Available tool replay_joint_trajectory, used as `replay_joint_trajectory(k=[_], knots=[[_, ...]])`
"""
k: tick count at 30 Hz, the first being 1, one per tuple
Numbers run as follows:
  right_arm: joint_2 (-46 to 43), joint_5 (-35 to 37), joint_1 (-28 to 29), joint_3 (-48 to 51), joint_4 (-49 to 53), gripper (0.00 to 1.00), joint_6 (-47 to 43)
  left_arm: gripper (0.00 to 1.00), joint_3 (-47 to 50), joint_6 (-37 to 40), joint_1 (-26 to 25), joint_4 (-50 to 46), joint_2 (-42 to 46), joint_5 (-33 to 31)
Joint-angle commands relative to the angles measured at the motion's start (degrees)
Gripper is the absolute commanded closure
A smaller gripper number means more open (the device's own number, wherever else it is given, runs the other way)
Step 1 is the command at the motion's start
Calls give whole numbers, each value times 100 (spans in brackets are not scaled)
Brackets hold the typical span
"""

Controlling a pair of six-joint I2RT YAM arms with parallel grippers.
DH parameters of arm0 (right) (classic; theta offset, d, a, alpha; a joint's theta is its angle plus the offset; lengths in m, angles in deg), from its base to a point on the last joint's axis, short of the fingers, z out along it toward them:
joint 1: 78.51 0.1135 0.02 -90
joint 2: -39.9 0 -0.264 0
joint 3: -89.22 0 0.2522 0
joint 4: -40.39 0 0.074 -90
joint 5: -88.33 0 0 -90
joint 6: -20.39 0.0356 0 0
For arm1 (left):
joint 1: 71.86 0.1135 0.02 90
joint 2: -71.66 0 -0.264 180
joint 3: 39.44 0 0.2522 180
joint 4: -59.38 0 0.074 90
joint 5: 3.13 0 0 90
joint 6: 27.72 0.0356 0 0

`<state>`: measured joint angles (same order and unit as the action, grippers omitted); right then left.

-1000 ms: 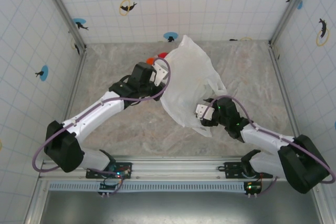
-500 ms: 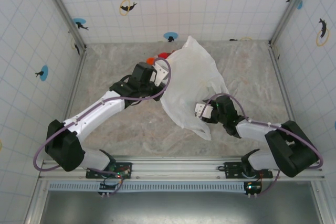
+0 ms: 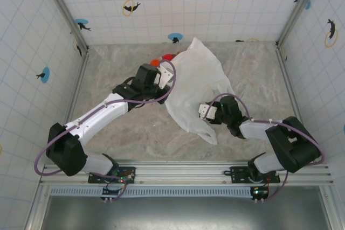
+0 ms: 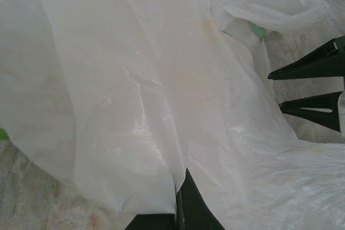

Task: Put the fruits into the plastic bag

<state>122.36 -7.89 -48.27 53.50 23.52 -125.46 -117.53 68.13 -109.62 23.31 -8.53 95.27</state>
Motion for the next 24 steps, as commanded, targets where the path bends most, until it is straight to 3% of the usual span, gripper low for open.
replay_joint_trajectory(k=[1,6,13,16,18,21,24], knots=[[223,-140,-45,-177,-578,49,-99,100,-163,83,40,-59,-76,142],[601,-207,-28,-333,-831,56,-216,100,-158,77,40,-63,-111,154],[236,-40,139,-197,-823,88,-71,100,-159,-95,40,214,-273,11],[-223,247,300,-253,-205,100,274,100,-189,-211,40,500,-446,-182],[-636,530,430,-335,402,100,791,100,-218,-321,42,774,-585,-284],[-1323,766,589,-295,1129,100,1640,78,-377,-529,49,1289,-895,-265],[-1795,1250,664,-438,1901,100,2762,46,-823,-765,49,1603,-1338,-336]])
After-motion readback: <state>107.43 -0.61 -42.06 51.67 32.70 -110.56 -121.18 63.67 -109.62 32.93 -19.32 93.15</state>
